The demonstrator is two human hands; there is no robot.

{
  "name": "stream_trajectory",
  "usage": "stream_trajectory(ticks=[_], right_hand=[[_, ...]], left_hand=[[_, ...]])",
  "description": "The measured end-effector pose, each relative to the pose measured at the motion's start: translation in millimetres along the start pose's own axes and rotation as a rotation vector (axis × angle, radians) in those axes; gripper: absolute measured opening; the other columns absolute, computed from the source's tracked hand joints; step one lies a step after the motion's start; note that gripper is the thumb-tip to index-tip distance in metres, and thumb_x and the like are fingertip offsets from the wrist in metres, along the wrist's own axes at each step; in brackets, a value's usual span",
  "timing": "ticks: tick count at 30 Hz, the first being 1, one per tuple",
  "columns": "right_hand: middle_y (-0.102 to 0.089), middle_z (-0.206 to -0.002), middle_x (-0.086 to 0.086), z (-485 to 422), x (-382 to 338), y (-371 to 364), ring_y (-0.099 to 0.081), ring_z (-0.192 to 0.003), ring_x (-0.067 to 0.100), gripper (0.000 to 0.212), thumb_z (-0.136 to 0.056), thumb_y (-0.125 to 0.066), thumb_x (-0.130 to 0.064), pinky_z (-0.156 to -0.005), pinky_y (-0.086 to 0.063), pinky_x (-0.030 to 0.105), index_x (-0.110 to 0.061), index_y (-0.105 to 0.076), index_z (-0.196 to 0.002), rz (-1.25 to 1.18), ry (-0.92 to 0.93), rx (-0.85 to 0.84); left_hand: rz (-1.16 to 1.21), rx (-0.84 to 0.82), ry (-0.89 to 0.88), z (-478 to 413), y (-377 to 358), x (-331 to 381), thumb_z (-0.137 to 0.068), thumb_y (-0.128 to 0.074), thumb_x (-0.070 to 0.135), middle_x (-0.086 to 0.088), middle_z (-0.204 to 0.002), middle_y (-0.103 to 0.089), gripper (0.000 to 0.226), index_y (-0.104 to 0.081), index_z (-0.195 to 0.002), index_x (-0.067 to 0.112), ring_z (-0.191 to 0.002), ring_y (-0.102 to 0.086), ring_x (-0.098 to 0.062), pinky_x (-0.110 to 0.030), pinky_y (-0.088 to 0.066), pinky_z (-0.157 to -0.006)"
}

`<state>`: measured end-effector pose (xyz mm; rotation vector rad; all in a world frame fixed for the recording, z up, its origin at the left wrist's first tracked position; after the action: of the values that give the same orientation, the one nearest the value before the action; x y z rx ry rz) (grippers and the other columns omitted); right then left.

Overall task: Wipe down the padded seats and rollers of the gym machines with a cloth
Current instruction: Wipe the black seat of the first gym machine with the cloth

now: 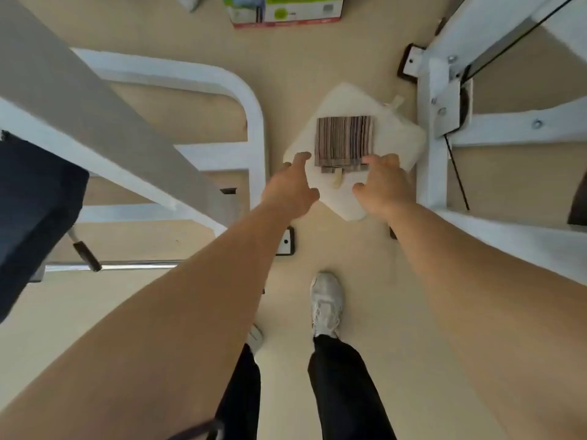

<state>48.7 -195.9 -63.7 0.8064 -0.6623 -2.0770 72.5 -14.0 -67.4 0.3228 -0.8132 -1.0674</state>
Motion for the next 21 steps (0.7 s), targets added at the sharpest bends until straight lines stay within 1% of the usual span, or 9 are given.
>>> stream_trajectory(ticks=[2, 4, 7, 9, 11, 13, 16, 19, 21], right_hand=[[-0.030, -0.150, 0.008, -25.4, 8.9, -10.3, -0.042, -0.132, 0.033, 0.058, -0.095, -0.055, -0.021, -0.103, -0.046, 0.044, -0.023, -0.038, -0.151, -0.022, -0.013, 0.052], [-0.029, -0.150, 0.006, -46.7, 17.1, -22.4, -0.039, -0.132, 0.031, 0.059, -0.095, -0.054, -0.018, -0.101, -0.047, 0.043, -0.025, -0.038, -0.152, -0.017, -0.008, 0.085], [-0.031, -0.151, 0.004, -69.5, 25.6, -38.2, -0.038, -0.132, 0.032, 0.061, -0.096, -0.054, -0.018, -0.100, -0.045, 0.043, -0.026, -0.035, -0.153, -0.006, -0.002, 0.104], [-0.032, -0.152, 0.003, -73.3, 29.8, -46.5, -0.038, -0.132, 0.032, 0.061, -0.095, -0.054, -0.019, -0.099, -0.045, 0.042, -0.026, -0.035, -0.153, -0.010, 0.003, 0.126], [-0.033, -0.151, 0.003, -70.7, 32.8, -53.7, -0.038, -0.131, 0.031, 0.061, -0.095, -0.055, -0.019, -0.097, -0.045, 0.040, -0.025, -0.037, -0.152, -0.017, 0.008, 0.144], [-0.036, -0.148, 0.005, -62.7, 34.3, -59.4, -0.041, -0.130, 0.031, 0.058, -0.094, -0.056, -0.020, -0.097, -0.046, 0.040, -0.024, -0.041, -0.150, -0.045, -0.012, 0.119], [-0.039, -0.145, 0.007, -36.8, 29.2, -63.8, -0.041, -0.129, 0.031, 0.053, -0.093, -0.061, -0.028, -0.096, -0.046, 0.041, -0.023, -0.048, -0.145, -0.042, -0.053, 0.058], [-0.039, -0.141, 0.007, 0.9, 2.5, -43.1, -0.042, -0.126, 0.032, 0.047, -0.090, -0.066, -0.034, -0.091, -0.048, 0.041, -0.021, -0.055, -0.134, -0.098, -0.019, 0.147], [-0.046, -0.133, 0.008, 25.7, -20.1, -21.4, -0.047, -0.119, 0.033, 0.036, -0.090, -0.066, -0.033, -0.086, -0.047, 0.039, -0.018, -0.061, -0.122, -0.148, 0.025, 0.190]], left_hand=[[0.103, 0.019, 0.042, -28.4, -13.1, -5.5, -0.092, -0.060, 0.014, -0.008, -0.139, -0.047, 0.072, -0.026, -0.152, 0.034, -0.101, -0.058, -0.026, -0.042, -0.057, -0.082], [0.112, 0.052, 0.043, -55.0, -27.0, -7.0, -0.092, -0.057, 0.009, -0.007, -0.140, -0.043, 0.070, -0.029, -0.151, 0.034, -0.099, -0.057, -0.026, -0.040, -0.056, -0.078], [0.062, 0.100, -0.022, -84.2, -43.3, -1.9, -0.090, -0.053, 0.004, -0.006, -0.131, -0.044, 0.061, -0.040, -0.144, 0.029, -0.102, -0.057, -0.029, -0.045, -0.056, -0.085], [0.017, 0.152, -0.067, -96.1, -48.5, -1.6, -0.090, -0.052, 0.004, -0.006, -0.125, -0.048, 0.050, -0.049, -0.136, 0.022, -0.102, -0.057, -0.028, -0.043, -0.055, -0.087], [0.036, 0.217, -0.085, -98.7, -42.6, -2.2, -0.092, -0.051, 0.005, -0.007, -0.119, -0.055, 0.036, -0.058, -0.126, 0.015, -0.102, -0.058, -0.027, -0.039, -0.052, -0.087], [0.078, 0.252, -0.103, -91.0, -33.0, 1.1, -0.094, -0.050, 0.008, -0.008, -0.115, -0.060, 0.029, -0.064, -0.119, 0.012, -0.103, -0.058, -0.026, -0.036, -0.051, -0.086], [0.124, 0.234, -0.144, -62.6, -20.9, 12.6, -0.095, -0.050, 0.015, -0.004, -0.108, -0.063, 0.026, -0.067, -0.114, 0.016, -0.096, -0.059, -0.020, -0.033, -0.050, -0.079], [0.064, 0.189, -0.214, -23.0, -6.9, 30.0, -0.100, -0.046, 0.020, -0.001, -0.099, -0.058, 0.024, -0.067, -0.109, 0.015, -0.089, -0.057, -0.021, -0.034, -0.048, -0.072], [0.011, 0.140, -0.258, 5.8, 5.1, 40.0, -0.103, -0.042, 0.021, -0.002, -0.098, -0.056, 0.024, -0.065, -0.108, 0.014, -0.089, -0.056, -0.024, -0.037, -0.049, -0.071]])
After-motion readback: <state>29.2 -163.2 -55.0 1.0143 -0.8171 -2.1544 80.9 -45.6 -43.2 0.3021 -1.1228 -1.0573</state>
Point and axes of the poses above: each hand's wrist, its own z-axis away from the middle knuckle, its own y-axis out of the back of the hand, x = y × z, the point moved 10 cm from there along -z, towards the middle knuckle
